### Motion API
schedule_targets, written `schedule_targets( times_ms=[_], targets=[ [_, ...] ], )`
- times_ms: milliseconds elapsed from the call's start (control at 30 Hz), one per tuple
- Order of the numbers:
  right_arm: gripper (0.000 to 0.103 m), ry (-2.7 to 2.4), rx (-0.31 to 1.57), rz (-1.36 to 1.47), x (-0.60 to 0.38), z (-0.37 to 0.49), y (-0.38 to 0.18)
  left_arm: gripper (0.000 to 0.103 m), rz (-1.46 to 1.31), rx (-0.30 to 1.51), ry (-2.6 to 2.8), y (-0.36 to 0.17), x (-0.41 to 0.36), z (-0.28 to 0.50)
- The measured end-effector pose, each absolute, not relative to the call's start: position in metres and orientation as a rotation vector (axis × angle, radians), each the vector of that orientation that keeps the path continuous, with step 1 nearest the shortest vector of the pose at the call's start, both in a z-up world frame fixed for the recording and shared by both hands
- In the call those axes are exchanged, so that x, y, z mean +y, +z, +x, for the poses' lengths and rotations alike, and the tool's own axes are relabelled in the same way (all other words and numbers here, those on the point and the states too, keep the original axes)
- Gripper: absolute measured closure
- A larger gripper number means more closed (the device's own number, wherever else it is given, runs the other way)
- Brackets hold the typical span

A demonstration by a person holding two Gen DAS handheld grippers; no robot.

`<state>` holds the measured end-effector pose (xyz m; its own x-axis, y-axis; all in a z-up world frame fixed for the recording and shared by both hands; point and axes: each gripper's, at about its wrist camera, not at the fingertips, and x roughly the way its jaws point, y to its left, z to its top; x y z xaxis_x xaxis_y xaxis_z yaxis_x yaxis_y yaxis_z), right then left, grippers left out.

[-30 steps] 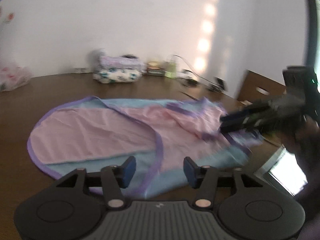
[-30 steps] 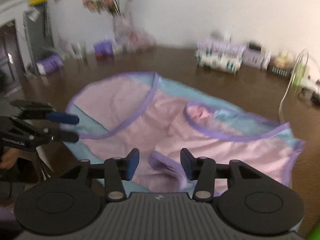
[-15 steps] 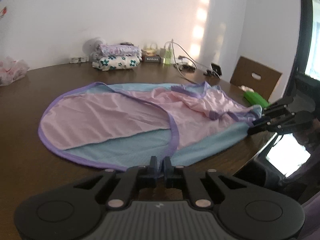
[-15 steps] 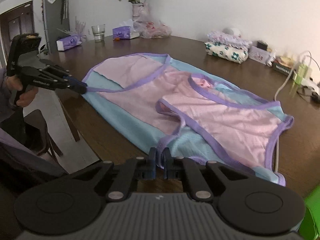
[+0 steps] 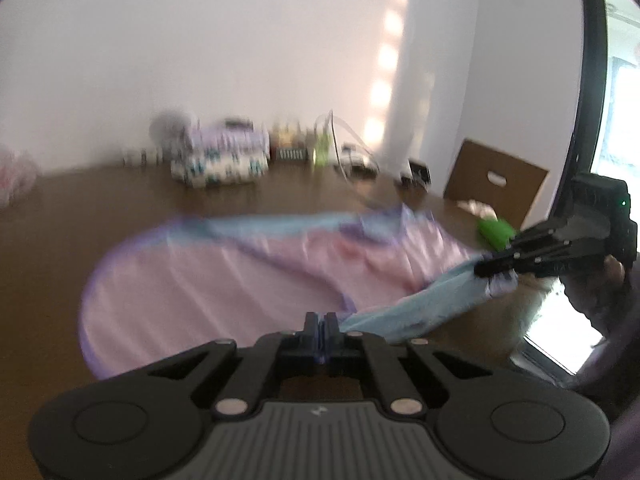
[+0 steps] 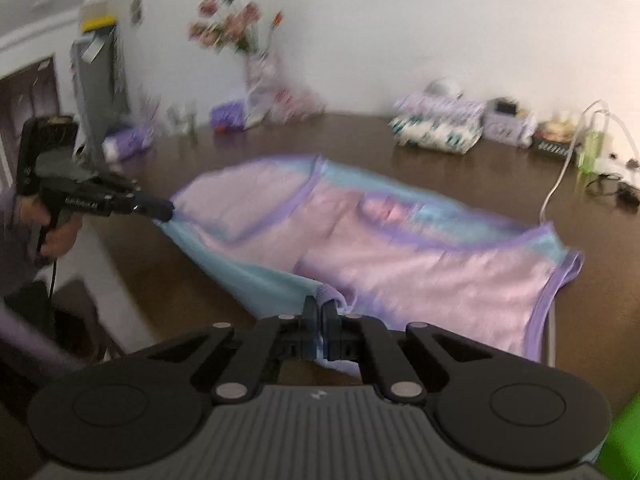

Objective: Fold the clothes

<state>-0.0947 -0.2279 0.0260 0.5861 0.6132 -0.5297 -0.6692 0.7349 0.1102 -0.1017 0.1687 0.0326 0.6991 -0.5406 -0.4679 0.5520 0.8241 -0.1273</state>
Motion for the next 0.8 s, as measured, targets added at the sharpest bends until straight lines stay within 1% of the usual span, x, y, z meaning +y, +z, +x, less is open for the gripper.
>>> schedule_targets(
  times_ms=[100, 200, 233, 267, 300, 333, 367, 433, 500, 633, 733, 800],
  targets=[
    [0.101, 0.677, 0.583, -0.115, -0.217, -0.057, 0.032, 0.102, 0.107, 0.485, -0.598, 0.050, 0.162, -0.060],
    [0.097, 0.558, 0.598, -0.206, -0.195, -0.023, 0.030, 0.100, 0.206, 0.540, -0.537, 0.045, 0.147, -0.028],
    [0.095, 0.530, 0.594, -0.250, -0.189, -0.017, 0.030, 0.092, 0.212, 0.573, -0.527, 0.042, 0.147, -0.021],
    [0.091, 0.516, 0.586, -0.266, -0.193, -0.016, 0.033, 0.090, 0.219, 0.607, -0.517, 0.039, 0.148, -0.013],
    [0.074, 0.506, 0.578, -0.270, -0.202, -0.018, 0.038, 0.088, 0.191, 0.605, -0.519, 0.038, 0.158, -0.018],
    [0.057, 0.496, 0.569, -0.275, -0.211, -0.020, 0.043, 0.079, 0.162, 0.602, -0.521, 0.038, 0.168, -0.023],
    [0.053, 0.505, 0.558, -0.272, -0.225, -0.025, 0.050, 0.066, 0.134, 0.600, -0.523, 0.037, 0.178, -0.027],
    [0.046, 0.562, 0.592, -0.275, -0.256, -0.039, 0.062, 0.055, 0.061, 0.591, -0.538, 0.032, 0.196, -0.040],
    [0.046, 0.611, 0.680, -0.292, -0.274, -0.052, 0.065, 0.055, 0.017, 0.607, -0.536, 0.024, 0.206, -0.044],
    [0.046, 0.599, 0.813, -0.366, -0.273, -0.056, 0.040, 0.056, 0.020, 0.657, -0.473, 0.007, 0.209, -0.041],
    [0.046, 0.607, 0.856, -0.398, -0.268, -0.056, 0.026, 0.056, 0.052, 0.636, -0.448, 0.002, 0.206, -0.042],
    [0.046, 0.628, 0.842, -0.403, -0.267, -0.062, 0.030, 0.056, 0.068, 0.636, -0.443, 0.002, 0.204, -0.042]
  ],
)
